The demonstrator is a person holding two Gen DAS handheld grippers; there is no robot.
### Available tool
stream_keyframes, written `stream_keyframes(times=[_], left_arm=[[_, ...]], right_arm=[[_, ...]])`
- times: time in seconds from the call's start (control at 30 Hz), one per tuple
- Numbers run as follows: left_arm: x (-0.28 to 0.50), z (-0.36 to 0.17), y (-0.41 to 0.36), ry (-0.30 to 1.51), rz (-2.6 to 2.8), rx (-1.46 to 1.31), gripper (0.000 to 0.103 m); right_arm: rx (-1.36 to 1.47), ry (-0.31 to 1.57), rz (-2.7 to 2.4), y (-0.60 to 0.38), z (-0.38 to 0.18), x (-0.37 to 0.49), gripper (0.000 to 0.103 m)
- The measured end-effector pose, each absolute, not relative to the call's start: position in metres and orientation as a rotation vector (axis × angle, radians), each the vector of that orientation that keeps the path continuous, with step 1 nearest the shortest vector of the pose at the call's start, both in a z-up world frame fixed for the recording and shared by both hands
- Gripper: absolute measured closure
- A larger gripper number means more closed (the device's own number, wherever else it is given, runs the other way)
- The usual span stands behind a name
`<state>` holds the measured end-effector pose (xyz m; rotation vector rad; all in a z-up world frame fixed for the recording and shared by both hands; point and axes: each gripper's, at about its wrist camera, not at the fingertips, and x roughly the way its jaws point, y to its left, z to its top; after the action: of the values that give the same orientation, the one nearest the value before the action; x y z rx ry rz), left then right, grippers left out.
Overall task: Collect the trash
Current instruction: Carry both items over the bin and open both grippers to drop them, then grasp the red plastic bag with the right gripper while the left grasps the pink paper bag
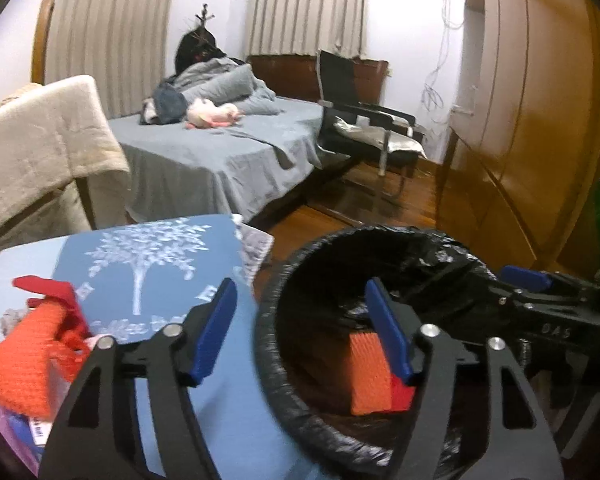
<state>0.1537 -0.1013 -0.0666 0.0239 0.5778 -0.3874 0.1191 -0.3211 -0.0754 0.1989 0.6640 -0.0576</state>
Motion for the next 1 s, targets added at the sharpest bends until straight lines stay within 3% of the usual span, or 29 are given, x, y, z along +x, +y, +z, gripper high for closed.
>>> stream_keyframes(times=[0.1, 0.2, 1.0], left_arm=[[0.149, -0.063, -0.083, 0.56, -0.341, 0.022, 0.023], [0.146, -0.058, -0.062, 0.544, -0.286, 0.023, 0.017], [0.098, -0.064, 0.117, 0.54, 0.099, 0.004, 0.016]], right_arm=[[0.197, 0.637, -0.04, -0.309, -0.068, 0.121, 0.007], [0.199, 0.618, -0.017, -0.297, -0.063, 0.125, 0.006], [0.088, 0.63, 0.308, -0.102, -0.085, 0.167, 0.009]])
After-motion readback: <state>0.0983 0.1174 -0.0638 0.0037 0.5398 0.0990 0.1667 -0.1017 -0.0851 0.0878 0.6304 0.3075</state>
